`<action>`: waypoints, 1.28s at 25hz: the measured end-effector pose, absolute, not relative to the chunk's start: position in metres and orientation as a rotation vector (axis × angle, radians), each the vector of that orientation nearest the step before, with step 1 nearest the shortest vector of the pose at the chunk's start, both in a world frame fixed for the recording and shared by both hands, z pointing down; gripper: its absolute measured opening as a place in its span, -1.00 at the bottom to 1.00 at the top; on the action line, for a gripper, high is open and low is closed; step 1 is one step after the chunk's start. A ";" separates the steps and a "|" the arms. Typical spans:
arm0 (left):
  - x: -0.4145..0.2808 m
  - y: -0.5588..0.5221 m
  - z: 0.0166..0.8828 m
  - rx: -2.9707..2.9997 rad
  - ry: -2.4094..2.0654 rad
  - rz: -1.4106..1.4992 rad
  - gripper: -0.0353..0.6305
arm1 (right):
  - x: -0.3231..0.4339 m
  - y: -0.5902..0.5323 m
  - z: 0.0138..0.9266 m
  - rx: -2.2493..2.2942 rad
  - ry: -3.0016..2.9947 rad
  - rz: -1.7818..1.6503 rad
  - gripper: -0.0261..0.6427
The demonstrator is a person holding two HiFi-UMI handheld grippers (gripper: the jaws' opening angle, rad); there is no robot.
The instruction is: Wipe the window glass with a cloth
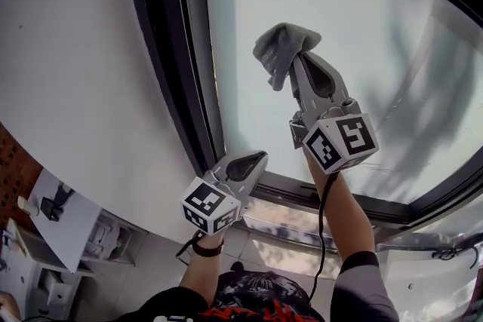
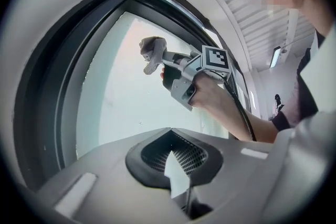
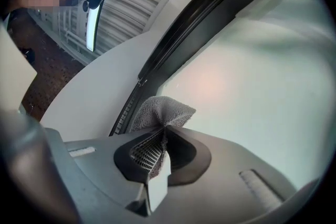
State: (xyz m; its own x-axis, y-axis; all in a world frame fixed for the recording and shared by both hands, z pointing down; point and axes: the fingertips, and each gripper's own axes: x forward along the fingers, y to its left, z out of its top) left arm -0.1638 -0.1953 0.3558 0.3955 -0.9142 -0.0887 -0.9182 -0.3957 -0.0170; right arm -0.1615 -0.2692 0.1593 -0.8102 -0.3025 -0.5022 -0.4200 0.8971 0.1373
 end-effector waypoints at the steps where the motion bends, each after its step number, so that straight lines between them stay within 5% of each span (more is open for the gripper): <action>1: -0.157 -0.198 0.355 -2.585 1.670 0.102 -0.91 | -0.149 -0.273 0.160 -0.557 2.574 0.338 -0.88; 32: 0.012 -0.243 0.351 -2.781 1.301 0.047 -0.91 | 0.361 -0.402 0.181 -1.645 1.994 0.386 -0.88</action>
